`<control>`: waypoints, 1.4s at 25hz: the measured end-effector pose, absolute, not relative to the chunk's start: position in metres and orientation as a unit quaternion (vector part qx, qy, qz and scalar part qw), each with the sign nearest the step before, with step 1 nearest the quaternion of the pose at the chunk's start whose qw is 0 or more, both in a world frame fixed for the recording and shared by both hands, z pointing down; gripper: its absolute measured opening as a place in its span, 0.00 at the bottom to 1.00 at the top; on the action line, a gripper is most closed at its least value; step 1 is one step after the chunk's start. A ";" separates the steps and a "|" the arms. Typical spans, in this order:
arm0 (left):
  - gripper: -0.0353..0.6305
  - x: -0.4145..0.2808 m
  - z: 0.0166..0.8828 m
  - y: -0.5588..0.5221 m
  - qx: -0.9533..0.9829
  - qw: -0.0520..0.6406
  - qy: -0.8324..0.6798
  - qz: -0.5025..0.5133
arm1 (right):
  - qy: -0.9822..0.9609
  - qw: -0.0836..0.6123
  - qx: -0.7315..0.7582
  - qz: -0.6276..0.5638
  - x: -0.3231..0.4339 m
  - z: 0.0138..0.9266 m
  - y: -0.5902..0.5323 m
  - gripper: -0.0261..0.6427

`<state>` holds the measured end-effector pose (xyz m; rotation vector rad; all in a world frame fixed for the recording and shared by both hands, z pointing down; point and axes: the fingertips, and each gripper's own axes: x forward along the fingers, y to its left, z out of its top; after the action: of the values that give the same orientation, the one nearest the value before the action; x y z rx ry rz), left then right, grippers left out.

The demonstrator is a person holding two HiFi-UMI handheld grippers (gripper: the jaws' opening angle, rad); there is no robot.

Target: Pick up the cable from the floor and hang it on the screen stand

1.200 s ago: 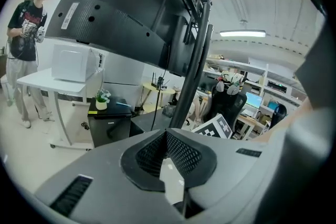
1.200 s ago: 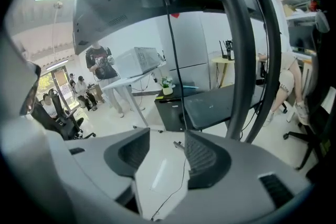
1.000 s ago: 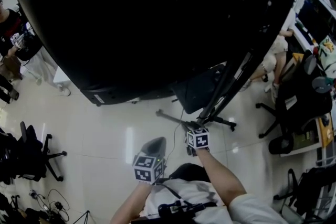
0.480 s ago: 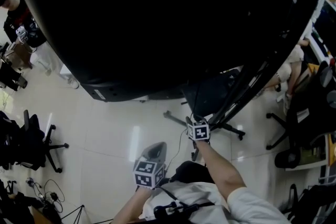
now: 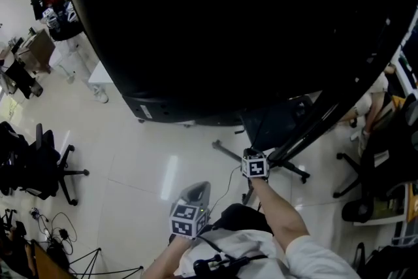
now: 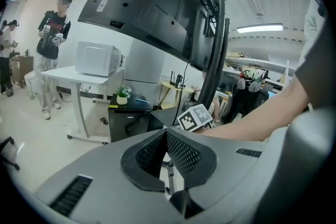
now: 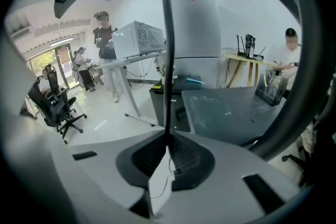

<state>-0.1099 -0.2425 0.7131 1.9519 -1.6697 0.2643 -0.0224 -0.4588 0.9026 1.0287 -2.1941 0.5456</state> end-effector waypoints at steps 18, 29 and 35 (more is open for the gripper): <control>0.05 -0.123 0.670 -0.138 0.804 0.289 -0.494 0.159 | -0.898 0.174 0.342 0.215 -0.046 0.655 -0.264 0.07; 0.05 -0.139 0.690 -0.054 0.834 0.288 -0.426 0.201 | -0.914 0.130 0.333 0.192 -0.069 0.525 -0.148 0.07; 0.06 -0.134 0.708 -0.038 0.846 0.271 -0.397 0.232 | -0.928 0.098 0.314 0.175 -0.066 0.458 -0.117 0.07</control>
<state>-0.1342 -0.0379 0.7080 2.2781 -1.0689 0.6241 -0.0658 -0.1172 0.4576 0.9298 -2.7453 0.5188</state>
